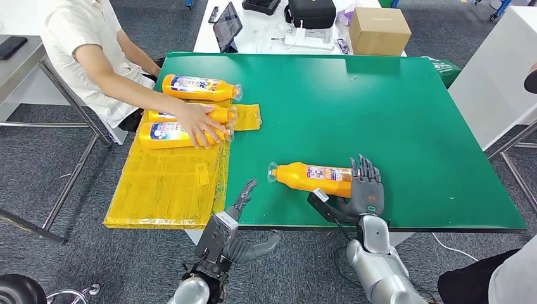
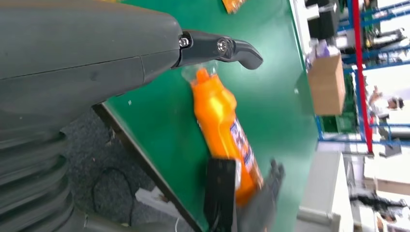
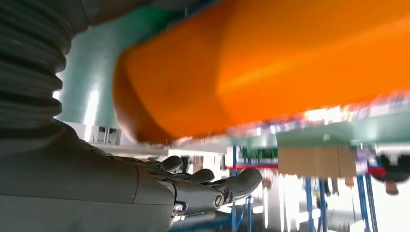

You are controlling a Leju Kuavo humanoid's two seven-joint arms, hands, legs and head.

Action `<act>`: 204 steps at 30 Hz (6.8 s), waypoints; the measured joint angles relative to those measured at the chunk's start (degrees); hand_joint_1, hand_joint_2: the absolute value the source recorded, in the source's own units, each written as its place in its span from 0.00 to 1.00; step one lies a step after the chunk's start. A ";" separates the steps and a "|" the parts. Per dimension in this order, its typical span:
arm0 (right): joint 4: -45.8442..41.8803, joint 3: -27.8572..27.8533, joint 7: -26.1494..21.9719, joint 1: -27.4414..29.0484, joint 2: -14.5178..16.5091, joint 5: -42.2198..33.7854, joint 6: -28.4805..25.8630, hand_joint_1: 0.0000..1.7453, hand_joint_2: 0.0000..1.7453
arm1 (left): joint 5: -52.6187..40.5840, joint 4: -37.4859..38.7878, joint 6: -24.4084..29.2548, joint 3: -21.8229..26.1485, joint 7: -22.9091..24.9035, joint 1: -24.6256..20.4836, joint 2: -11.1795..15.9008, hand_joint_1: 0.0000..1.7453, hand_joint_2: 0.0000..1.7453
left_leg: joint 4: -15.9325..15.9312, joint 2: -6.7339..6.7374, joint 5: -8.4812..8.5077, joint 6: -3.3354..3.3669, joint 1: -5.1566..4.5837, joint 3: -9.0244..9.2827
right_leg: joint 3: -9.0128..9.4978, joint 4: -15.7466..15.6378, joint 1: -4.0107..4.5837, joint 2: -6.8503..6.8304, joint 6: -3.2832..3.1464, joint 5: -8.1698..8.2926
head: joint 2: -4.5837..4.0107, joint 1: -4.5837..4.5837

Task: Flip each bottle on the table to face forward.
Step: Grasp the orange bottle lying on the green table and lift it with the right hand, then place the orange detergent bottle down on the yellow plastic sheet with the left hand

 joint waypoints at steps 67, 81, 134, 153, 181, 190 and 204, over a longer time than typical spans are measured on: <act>-18.82 31.78 -29.15 12.04 8.28 -49.42 -1.05 1.00 1.00 | 38.21 -8.69 -5.49 3.81 -0.36 5.08 2.01 0.00 1.00 | -0.01 0.15 -0.11 -0.13 0.09 -0.22 | -0.21 0.03 0.06 0.29 -0.01 -0.03 | 0.00 -0.01; -14.79 39.18 -28.07 9.78 10.46 -54.55 2.67 1.00 1.00 | 30.64 -8.59 3.82 4.25 -6.89 3.56 1.02 0.00 1.00 | -0.01 0.15 -0.10 -0.14 0.08 -0.23 | -0.26 0.03 0.06 0.29 -0.01 -0.03 | 0.00 0.00; -28.65 36.01 -27.04 24.76 5.70 -57.86 -1.42 0.00 0.00 | 15.67 -13.82 10.41 14.82 -11.63 8.19 2.34 1.00 1.00 | -0.01 0.15 -0.11 -0.15 0.10 -0.28 | -0.31 0.02 0.07 0.28 -0.03 -0.05 | 0.00 -0.01; -23.48 28.84 -32.85 22.29 9.59 -69.85 4.14 0.00 0.00 | -62.06 22.80 22.83 25.61 5.27 -14.26 0.45 1.00 1.00 | -0.01 0.01 0.14 -0.17 0.12 -0.25 | -0.27 0.06 0.08 0.16 -0.14 0.10 | 0.00 0.01; -17.04 26.78 -33.96 19.69 11.25 -69.71 6.56 0.00 0.00 | -63.59 52.32 -12.79 21.45 11.07 -37.53 2.39 0.00 1.00 | -0.02 -0.04 0.18 -0.18 0.10 0.03 | 0.10 0.07 0.08 0.13 -0.15 0.13 | 0.00 0.01; -13.98 26.13 -35.74 18.67 11.60 -68.75 5.68 0.00 0.00 | -50.33 49.16 -20.50 20.09 0.21 -35.39 1.99 0.00 1.00 | -0.02 -0.31 0.18 -0.17 0.08 0.12 | 0.30 0.05 0.06 -0.12 -0.14 0.08 | 0.00 0.00; -11.54 25.50 -36.88 18.25 11.65 -68.74 3.34 0.00 0.00 | -27.18 29.81 -3.24 16.62 -5.36 -20.85 0.01 0.00 1.00 | -0.01 -0.30 0.20 -0.16 0.09 -0.04 | 0.06 0.05 0.07 -0.13 -0.14 0.10 | 0.00 0.00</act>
